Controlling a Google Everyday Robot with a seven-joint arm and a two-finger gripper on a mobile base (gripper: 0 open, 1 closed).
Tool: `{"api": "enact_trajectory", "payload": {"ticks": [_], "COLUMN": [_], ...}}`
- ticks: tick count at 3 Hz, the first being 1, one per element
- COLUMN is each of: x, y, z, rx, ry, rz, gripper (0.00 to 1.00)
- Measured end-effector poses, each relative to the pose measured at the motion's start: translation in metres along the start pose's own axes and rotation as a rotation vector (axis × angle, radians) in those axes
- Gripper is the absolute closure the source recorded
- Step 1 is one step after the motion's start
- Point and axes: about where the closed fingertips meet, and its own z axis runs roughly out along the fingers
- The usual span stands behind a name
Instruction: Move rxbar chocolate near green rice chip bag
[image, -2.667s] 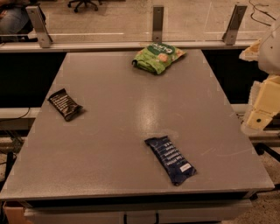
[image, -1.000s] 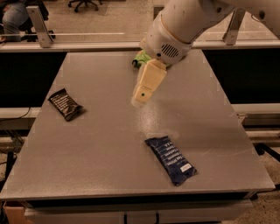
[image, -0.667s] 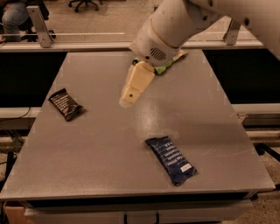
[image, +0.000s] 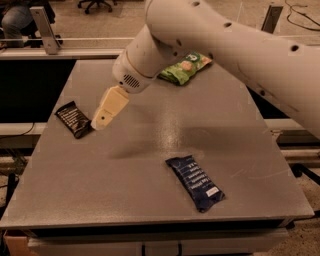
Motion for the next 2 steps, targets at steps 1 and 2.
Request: {"api": "enact_trajectory", "payload": {"ticks": [1,2], "x": [-0.015,-0.023], "y": [0.001,-0.001], "z": [0.043,0.076], "rx": [0.005,0.047], "ry": [-0.035,-0.031], "rz": [0.075,0.109], "gripper": [0.0,0.0]}}
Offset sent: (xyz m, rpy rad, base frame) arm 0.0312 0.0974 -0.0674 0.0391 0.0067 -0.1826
